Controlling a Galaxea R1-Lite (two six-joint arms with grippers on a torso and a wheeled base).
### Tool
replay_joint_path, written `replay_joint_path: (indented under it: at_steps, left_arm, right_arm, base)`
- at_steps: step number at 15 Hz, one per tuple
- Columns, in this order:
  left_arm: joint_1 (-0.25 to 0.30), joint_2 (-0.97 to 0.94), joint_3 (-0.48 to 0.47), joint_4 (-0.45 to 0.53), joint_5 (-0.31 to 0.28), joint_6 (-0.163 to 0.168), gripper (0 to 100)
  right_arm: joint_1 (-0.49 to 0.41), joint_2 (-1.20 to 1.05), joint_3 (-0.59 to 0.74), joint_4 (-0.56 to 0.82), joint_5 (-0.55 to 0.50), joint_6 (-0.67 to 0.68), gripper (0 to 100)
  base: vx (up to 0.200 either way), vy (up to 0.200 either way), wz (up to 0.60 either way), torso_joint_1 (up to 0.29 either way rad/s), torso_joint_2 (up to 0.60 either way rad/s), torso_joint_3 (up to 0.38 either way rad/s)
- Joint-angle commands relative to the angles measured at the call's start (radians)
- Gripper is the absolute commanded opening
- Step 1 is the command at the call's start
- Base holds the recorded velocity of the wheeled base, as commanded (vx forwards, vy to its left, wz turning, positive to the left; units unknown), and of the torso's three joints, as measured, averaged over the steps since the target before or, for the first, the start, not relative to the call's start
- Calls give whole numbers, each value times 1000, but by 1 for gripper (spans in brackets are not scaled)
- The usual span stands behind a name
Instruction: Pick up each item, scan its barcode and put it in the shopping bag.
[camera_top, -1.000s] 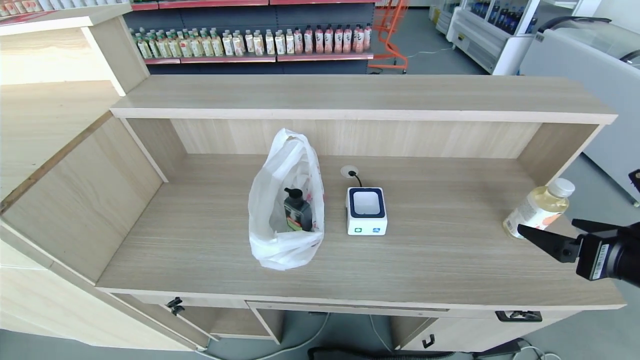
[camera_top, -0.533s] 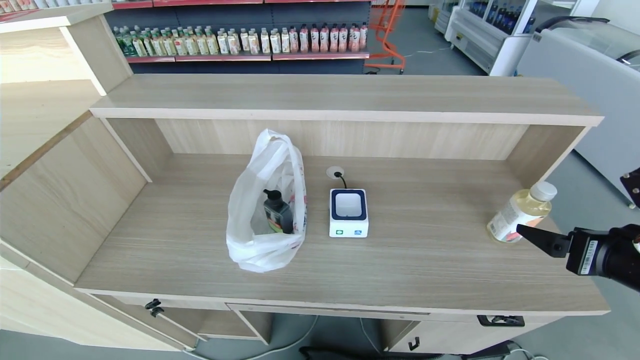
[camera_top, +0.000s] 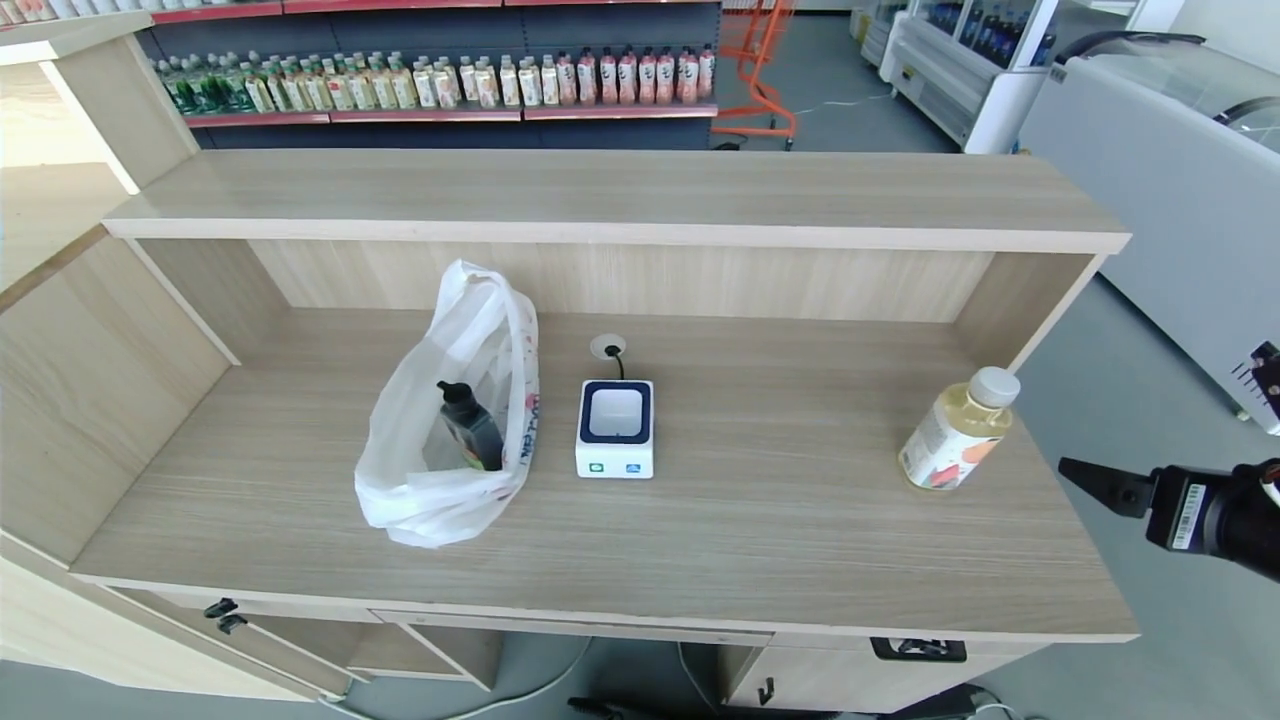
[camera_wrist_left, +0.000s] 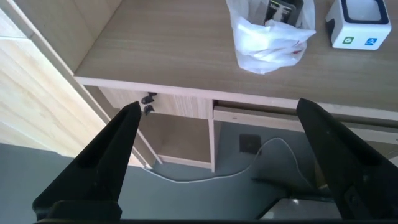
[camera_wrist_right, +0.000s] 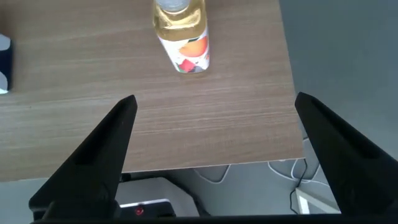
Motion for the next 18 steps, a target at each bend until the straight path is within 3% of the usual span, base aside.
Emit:
replay_joint_path:
  at_steps: [1,4,6,8,14,18]
  left_arm:
    - [0,0,0,0,1,1,100]
    - [0,0,0,0,1,-17,100]
    - [0,0,0,0,2,-17,100]
    - [0,0,0,0,1,-17,100]
    - [0,0,0,0,1,-17,100]
    - [0,0,0,0,1,-17,100]
  right_arm:
    - [-20,21,4,-1,-29,-1,100]
    - [-10,61,3,-7,-39,8,100]
    - [64,100,-2,-15,-20,160,100]
    - [70,155,1,-47,-16,197,100]
    - [73,448,66,-506,-21,77,100]
    - [78,572,53,-624,10,44,100]
  base:
    - [0,-200,0,2,2,2]
    - [133,-133,0,3,0,2]
    - [0,0,0,0,0,0]
    - [0,0,0,0,0,0]
    - [0,0,0,0,0,0]
    - [0,0,0,0,0,0]
